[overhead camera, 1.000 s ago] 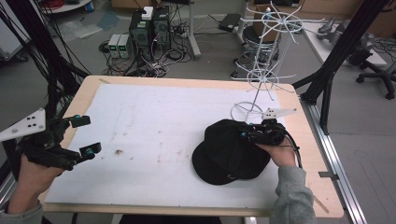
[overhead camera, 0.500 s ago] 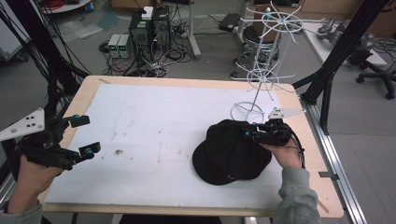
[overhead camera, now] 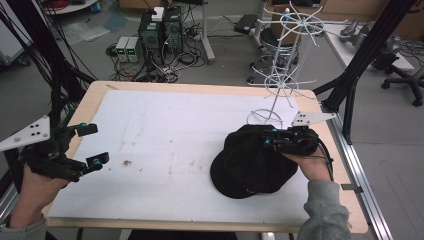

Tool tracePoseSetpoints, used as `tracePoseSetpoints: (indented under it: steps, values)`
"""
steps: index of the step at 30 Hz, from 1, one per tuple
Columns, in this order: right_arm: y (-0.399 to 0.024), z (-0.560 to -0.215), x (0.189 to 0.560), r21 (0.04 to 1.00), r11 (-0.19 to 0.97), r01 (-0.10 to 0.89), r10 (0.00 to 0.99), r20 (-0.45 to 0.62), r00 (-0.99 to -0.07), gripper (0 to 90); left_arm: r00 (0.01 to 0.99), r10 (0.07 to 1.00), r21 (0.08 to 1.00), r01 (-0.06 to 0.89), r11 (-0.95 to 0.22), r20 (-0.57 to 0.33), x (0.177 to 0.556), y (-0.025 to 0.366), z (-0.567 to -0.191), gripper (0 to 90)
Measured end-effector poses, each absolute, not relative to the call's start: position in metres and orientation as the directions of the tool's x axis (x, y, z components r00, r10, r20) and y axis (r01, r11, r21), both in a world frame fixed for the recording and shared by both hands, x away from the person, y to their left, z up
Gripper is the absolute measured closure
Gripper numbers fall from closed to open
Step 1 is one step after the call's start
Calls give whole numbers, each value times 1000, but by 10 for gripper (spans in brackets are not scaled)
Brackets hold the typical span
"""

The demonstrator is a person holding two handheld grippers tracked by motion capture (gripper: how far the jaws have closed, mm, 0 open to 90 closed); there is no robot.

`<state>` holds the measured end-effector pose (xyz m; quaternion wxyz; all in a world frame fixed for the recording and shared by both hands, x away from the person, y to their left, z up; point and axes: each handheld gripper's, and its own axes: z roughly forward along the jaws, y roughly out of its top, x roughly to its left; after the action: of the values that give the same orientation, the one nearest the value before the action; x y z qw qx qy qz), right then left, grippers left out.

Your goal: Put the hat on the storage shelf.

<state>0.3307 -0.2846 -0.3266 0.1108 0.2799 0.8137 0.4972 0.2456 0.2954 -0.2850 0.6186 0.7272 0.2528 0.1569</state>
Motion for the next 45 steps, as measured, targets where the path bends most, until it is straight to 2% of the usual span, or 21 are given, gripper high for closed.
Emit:
tracePoseSetpoints:
  steps: [16,26,45]
  values:
    - [-285,-274,312,904,336,262,536,45,-843,685,825,559,978,176,-111,-85,247,294,-286,17]
    - [-274,-224,301,904,380,194,511,-30,-859,685,827,555,978,178,-111,-87,248,293,-287,17]
    - [-265,-140,291,903,407,135,482,-87,-872,686,827,553,976,190,-106,-101,251,294,-289,17]
